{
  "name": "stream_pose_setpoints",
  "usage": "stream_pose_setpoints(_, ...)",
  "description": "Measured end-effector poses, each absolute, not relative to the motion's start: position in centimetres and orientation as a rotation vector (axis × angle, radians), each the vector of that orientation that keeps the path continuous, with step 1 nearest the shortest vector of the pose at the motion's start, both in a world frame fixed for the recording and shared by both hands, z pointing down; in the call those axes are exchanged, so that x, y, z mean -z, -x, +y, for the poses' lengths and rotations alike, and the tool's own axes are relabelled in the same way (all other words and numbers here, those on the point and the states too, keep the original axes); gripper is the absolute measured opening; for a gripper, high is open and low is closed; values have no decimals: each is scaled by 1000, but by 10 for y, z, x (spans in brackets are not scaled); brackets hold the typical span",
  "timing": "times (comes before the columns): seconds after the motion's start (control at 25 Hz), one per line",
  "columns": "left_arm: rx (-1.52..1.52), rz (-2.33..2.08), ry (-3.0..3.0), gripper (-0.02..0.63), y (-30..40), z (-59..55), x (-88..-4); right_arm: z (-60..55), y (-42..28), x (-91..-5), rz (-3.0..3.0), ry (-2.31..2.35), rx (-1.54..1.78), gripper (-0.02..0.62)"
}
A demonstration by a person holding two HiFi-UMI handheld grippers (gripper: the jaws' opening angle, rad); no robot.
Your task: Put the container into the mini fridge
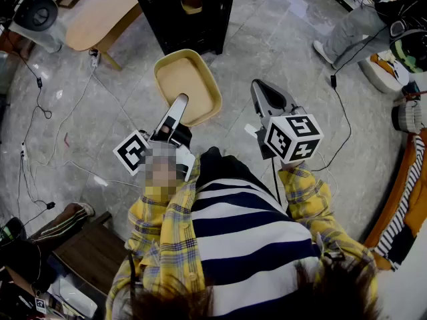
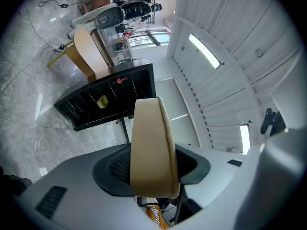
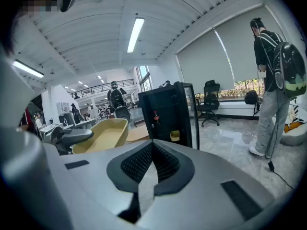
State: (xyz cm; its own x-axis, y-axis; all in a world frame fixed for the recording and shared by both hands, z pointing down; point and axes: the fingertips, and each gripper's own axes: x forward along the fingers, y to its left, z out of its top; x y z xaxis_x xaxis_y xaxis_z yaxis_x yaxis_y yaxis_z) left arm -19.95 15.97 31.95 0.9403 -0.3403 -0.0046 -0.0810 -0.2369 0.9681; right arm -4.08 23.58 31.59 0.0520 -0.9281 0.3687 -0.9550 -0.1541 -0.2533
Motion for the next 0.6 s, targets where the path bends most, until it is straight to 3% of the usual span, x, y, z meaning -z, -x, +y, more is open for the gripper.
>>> stream_pose_setpoints(0.6,250,-327,-1795,222,181,163,-321,236,24,-321,-2021,-2196,-700,28)
